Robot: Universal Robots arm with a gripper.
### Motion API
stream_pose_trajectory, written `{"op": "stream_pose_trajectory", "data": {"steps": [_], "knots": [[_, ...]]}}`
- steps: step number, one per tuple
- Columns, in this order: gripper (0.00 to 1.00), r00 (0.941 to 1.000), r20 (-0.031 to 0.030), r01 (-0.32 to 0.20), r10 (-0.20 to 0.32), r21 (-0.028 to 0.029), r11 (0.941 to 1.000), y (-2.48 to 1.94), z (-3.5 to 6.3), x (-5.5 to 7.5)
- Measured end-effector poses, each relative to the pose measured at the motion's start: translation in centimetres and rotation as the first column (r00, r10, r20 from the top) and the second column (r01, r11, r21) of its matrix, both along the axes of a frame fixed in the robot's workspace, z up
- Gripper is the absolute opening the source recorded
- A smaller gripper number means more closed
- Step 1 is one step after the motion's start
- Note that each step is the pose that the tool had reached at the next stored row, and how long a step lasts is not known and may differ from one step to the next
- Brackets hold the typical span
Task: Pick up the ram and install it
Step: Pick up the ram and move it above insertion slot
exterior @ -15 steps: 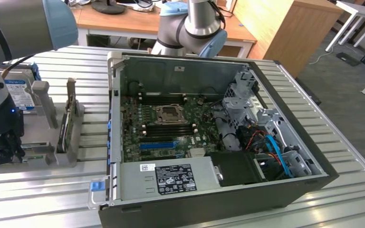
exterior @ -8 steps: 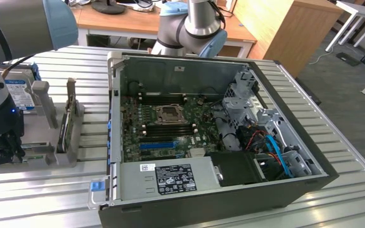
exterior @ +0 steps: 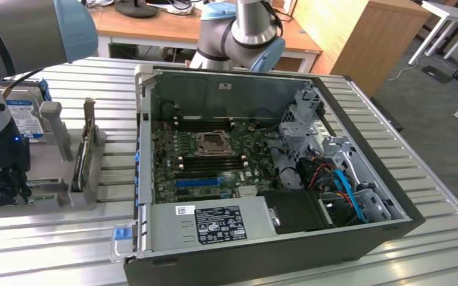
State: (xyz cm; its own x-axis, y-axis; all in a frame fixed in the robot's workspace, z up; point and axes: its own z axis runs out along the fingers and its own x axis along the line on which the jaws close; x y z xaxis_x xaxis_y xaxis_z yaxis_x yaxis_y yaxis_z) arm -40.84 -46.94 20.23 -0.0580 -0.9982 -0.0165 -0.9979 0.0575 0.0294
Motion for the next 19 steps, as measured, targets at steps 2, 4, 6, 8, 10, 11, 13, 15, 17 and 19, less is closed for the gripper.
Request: {"op": "stream_pose_trajectory", "data": {"steps": [2,4,6,8,10,11,13,15,17,19], "knots": [[0.13,1.0000,0.0000,0.000,0.000,0.0002,1.0000,0.01,0.00,0.00],[0.12,1.0000,0.0001,0.000,0.000,0.0000,1.0000,0.00,0.00,0.00],[0.12,1.0000,0.0001,0.000,0.000,0.0000,1.0000,0.00,0.00,0.00],[0.12,1.0000,0.0001,0.000,0.000,0.0000,1.0000,0.00,0.00,0.00],[0.12,1.0000,0.0000,0.000,0.000,0.0000,1.0000,0.00,0.00,0.00],[0.12,1.0000,0.0001,0.000,0.000,0.0000,1.0000,0.00,0.00,0.00],[0.12,1.0000,0.0000,0.000,0.000,0.0000,1.0000,0.00,0.00,0.00],[0.12,1.0000,0.0001,0.000,0.000,0.0000,1.0000,0.00,0.00,0.00],[0.12,1.0000,0.0000,0.000,0.000,0.0000,1.0000,0.00,-0.01,0.00],[0.12,1.0000,0.0000,-0.006,0.006,0.0000,1.0000,0.00,-0.01,0.00]]}}
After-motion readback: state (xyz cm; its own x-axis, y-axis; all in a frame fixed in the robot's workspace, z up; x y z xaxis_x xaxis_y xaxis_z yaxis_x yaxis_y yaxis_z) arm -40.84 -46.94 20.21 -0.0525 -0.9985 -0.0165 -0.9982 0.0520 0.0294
